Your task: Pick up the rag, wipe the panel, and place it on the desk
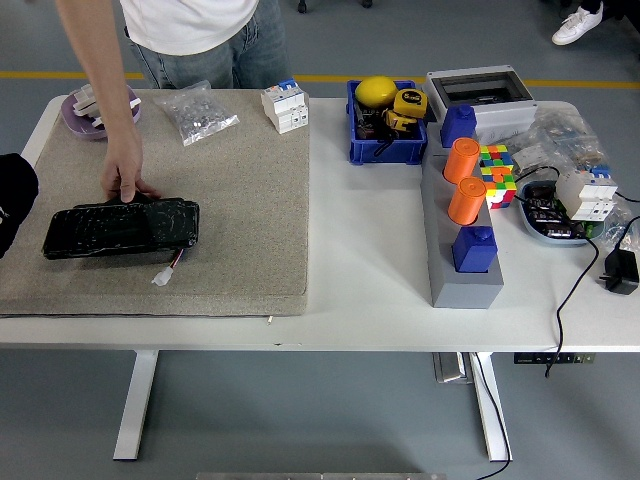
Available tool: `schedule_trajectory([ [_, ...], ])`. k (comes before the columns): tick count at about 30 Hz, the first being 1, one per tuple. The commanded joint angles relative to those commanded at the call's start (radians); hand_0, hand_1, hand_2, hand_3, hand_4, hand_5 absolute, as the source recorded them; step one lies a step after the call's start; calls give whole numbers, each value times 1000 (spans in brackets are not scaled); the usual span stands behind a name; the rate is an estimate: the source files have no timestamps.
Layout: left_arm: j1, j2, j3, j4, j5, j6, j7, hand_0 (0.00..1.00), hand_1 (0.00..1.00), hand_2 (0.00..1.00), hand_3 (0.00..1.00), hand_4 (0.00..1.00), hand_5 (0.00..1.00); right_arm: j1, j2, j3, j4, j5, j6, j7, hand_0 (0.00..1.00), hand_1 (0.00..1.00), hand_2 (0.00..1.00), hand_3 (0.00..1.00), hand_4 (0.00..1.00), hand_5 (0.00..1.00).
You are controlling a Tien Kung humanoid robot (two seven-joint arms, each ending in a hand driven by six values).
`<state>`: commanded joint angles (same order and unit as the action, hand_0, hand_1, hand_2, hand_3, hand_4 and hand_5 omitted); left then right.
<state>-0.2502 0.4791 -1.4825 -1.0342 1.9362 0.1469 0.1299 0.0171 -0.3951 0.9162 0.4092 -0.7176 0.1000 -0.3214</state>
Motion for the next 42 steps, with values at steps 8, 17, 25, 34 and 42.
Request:
schedule_trajectory([
  [8, 6, -21, 37, -25, 30, -5, 32, 184, 99, 508, 422, 79, 2, 4, 0, 1, 1, -3, -1, 2, 732, 617, 721, 759, 998, 604],
  [17, 16, -31, 63, -28, 35, 2, 43, 185, 99, 512, 427, 85, 2, 0, -3, 2, -1, -1, -1, 3, 731, 617, 721, 760, 998, 609],
  [25, 28, -42, 91, -60, 37, 7, 49, 185, 102, 518, 434, 95, 2, -2, -5, 1, 0, -2, -2, 4, 731, 611, 720, 760, 998, 611],
  [34, 29, -56, 137, -101, 37, 7, 64, 185, 104, 520, 437, 97, 2, -2, -8, 0, 1, -4, -1, 3, 731, 611, 720, 760, 998, 611],
  [42, 19, -67, 199, -145, 36, 15, 76, 184, 103, 520, 438, 96, 2, -2, -8, 1, 2, -5, 0, 4, 729, 610, 721, 760, 998, 611],
])
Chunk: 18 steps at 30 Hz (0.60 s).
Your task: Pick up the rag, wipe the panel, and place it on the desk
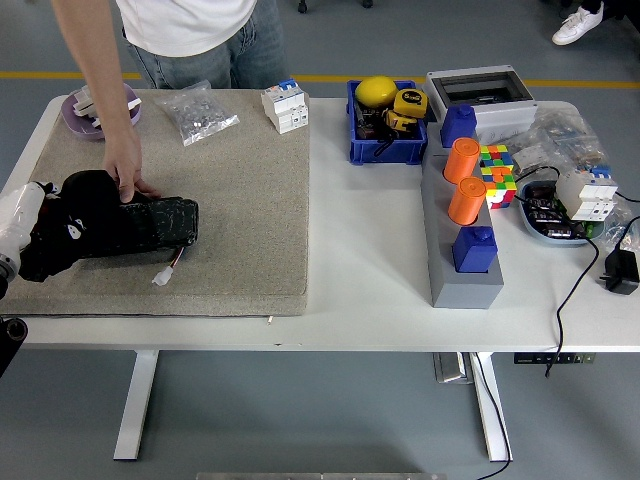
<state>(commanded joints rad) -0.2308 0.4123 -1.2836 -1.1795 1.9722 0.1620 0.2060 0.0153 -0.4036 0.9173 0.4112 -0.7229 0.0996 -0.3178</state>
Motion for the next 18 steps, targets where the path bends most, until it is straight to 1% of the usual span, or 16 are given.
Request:
schedule_trajectory([
  [9, -28, -9, 73, -36, -10, 5, 16, 183, 105, 526, 444, 97, 2, 2, 0, 0, 0, 1, 1, 0, 728, 610, 720, 760, 998, 611],
  [13, -46, -6, 125, -56, -21, 3, 29, 184, 105, 527, 444, 95, 2, 5, -1, 0, 2, 0, 1, 0, 726, 607, 720, 759, 998, 610],
  [18, -65, -10, 179, -83, -23, -3, 42, 184, 105, 527, 444, 95, 2, 5, -1, 0, 2, 1, 2, -1, 726, 607, 720, 759, 998, 610],
])
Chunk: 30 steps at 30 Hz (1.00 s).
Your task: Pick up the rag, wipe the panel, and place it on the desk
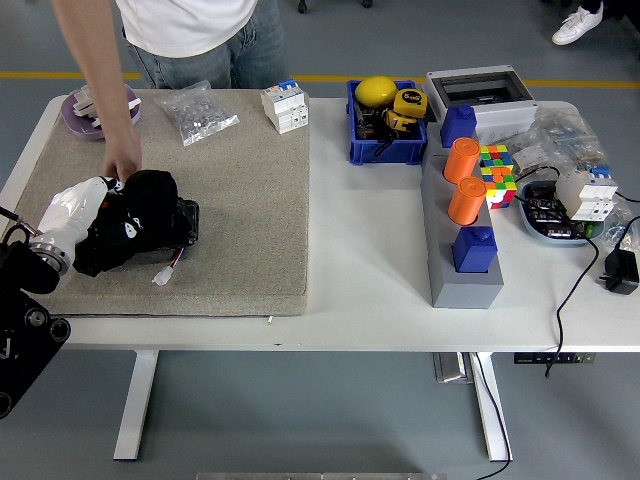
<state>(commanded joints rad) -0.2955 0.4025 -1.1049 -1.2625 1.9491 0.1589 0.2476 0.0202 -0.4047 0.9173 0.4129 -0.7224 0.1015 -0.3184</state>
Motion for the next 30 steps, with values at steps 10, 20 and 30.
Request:
schedule_trajectory([
  [10, -46, -22, 99, -33, 8, -14, 33, 180, 106, 530, 445, 96, 2, 2, 0, 0, 0, 1, 1, 0, 727, 605, 719, 758, 998, 607],
  [20, -52, -33, 113, -37, 14, -11, 55, 180, 108, 534, 451, 102, 2, 1, 3, 0, -1, 1, 1, -1, 724, 605, 719, 758, 998, 608],
  [30, -18, -15, 60, -2, 25, 13, 53, 180, 109, 534, 450, 102, 2, 0, 2, 1, 1, -2, 1, -1, 723, 604, 719, 758, 998, 608],
])
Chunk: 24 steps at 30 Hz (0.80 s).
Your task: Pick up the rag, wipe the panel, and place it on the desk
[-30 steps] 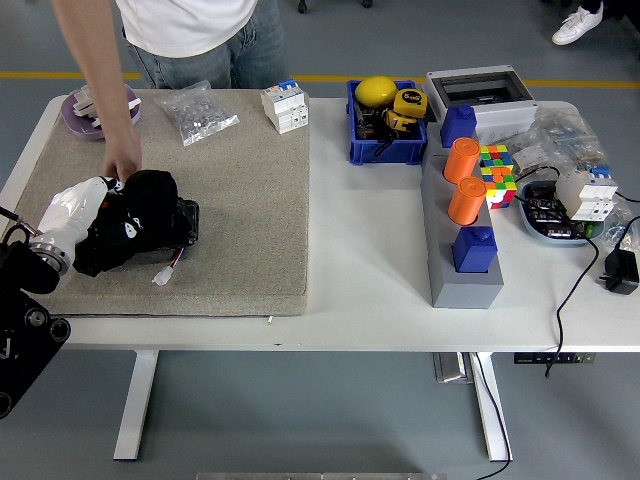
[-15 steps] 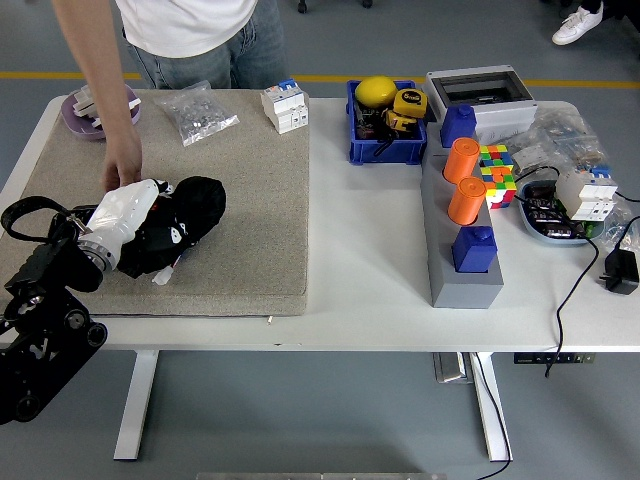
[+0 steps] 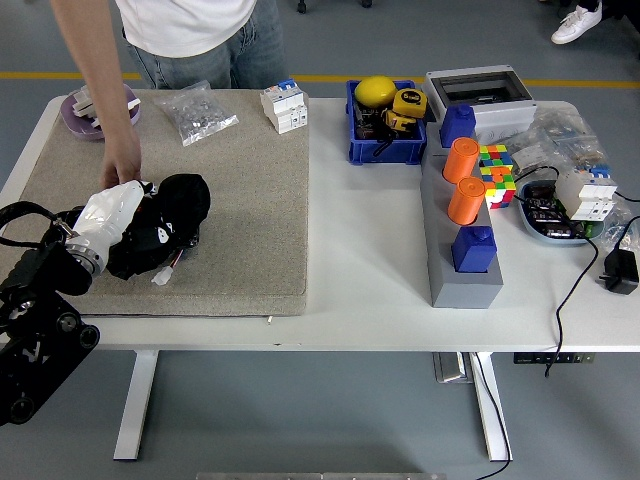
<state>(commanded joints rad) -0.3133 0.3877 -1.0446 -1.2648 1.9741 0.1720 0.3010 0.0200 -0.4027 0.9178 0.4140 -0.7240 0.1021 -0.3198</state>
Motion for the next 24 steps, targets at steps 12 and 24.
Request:
schedule_trajectory([
  [12, 40, 36, -81, 46, 16, 21, -4, 183, 110, 534, 453, 103, 2, -3, -2, 0, 2, -3, 2, -2, 724, 602, 718, 758, 998, 610],
  [24, 61, 70, -144, 122, 49, 45, -16, 184, 111, 532, 454, 104, 2, -1, -2, -4, 4, -4, 3, -3, 726, 602, 719, 758, 998, 609],
])
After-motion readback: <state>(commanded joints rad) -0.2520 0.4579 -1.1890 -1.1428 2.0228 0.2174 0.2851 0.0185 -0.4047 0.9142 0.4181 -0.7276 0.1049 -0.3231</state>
